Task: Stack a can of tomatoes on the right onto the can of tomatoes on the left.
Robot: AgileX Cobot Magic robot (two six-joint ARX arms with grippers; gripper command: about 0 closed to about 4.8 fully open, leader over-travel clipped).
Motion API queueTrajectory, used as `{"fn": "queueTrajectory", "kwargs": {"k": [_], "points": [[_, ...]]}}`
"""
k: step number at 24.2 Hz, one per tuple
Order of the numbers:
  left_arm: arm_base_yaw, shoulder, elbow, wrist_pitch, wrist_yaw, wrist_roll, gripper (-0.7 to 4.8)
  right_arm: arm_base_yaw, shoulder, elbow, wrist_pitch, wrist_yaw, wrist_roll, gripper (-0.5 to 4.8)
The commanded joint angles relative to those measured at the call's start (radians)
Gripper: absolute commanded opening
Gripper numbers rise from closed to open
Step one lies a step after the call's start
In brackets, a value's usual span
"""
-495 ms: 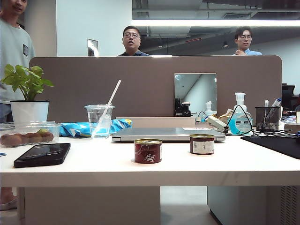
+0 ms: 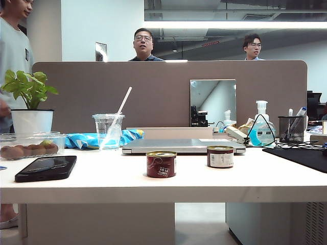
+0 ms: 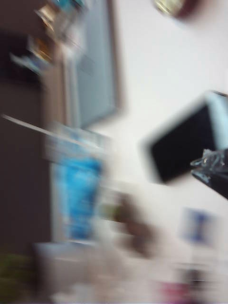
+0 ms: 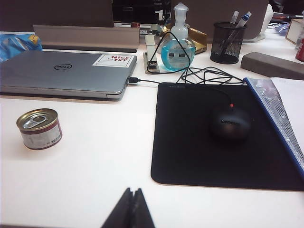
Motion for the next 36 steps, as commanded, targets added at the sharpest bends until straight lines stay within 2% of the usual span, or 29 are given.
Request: {"fn": "queueTrajectory", "kwargs": {"k": [1, 2, 3, 4, 6, 9, 11, 12, 15, 16, 19, 22, 25, 29, 32, 34, 36], "points": [[-0.002, 0.003, 0.191, 0.034, 0.083, 0.048, -0.02, 0.002, 0.0, 0.049, 0.023, 0.002, 0.018, -0.01], [-0.001, 0.005, 0.242, -0.003, 0.083, 0.002, -0.02, 0.002, 0.0, 0.061, 0.018, 0.001, 0.055, -0.01], [-0.002, 0.018, 0.315, -0.098, 0.096, -0.095, -0.02, 0.002, 0.0, 0.085, 0.015, -0.003, 0.135, -0.01], [-0.001, 0.029, 0.354, -0.181, 0.132, -0.128, -0.02, 0.003, 0.004, 0.097, 0.015, -0.005, 0.165, -0.01], [-0.001, 0.06, 0.407, -0.337, 0.243, -0.116, -0.02, 0.003, 0.003, 0.128, -0.014, -0.006, 0.186, -0.01], [-0.001, 0.106, 0.42, -0.455, 0.428, -0.068, -0.02, 0.003, 0.004, 0.192, -0.116, -0.028, 0.183, -0.02], [-0.001, 0.14, 0.42, -0.502, 0.466, -0.044, -0.02, 0.003, 0.004, 0.238, -0.188, -0.054, 0.179, -0.02], [-0.001, 0.173, 0.42, -0.531, 0.457, -0.002, -0.02, 0.003, 0.005, 0.272, -0.233, -0.093, 0.179, -0.02], [-0.001, 0.225, 0.416, -0.527, 0.453, 0.095, -0.02, 0.003, 0.011, 0.319, -0.283, -0.19, 0.179, -0.03], [-0.001, 0.263, 0.416, -0.526, 0.455, 0.125, -0.02, 0.002, 0.029, 0.348, -0.311, -0.252, 0.179, -0.04], [-0.018, 0.321, 0.416, -0.505, 0.456, 0.126, -0.02, 0.002, 0.099, 0.419, -0.39, -0.27, 0.179, -0.04], [-0.049, 0.349, 0.416, -0.423, 0.458, 0.121, -0.02, 0.002, 0.192, 0.489, -0.423, -0.313, 0.163, -0.04], [-0.099, 0.361, 0.416, -0.351, 0.452, 0.077, -0.02, 0.003, 0.409, 0.616, -0.502, -0.394, 0.048, -0.04], [-0.109, 0.361, 0.416, -0.352, 0.454, 0.076, -0.02, 0.005, 0.548, 0.644, -0.464, -0.501, 0.034, 0.01], [-0.109, 0.36, 0.416, -0.363, 0.457, 0.075, -0.02, 0.042, 0.62, 0.644, -0.416, -0.483, -0.017, 0.04], [-0.109, 0.36, 0.416, -0.382, 0.457, 0.075, -0.02, 0.083, 0.66, 0.644, -0.376, -0.426, -0.07, 0.08], [-0.11, 0.36, 0.416, -0.399, 0.476, 0.075, -0.02, 0.13, 0.703, 0.644, -0.324, -0.375, -0.111, 0.48]]}}
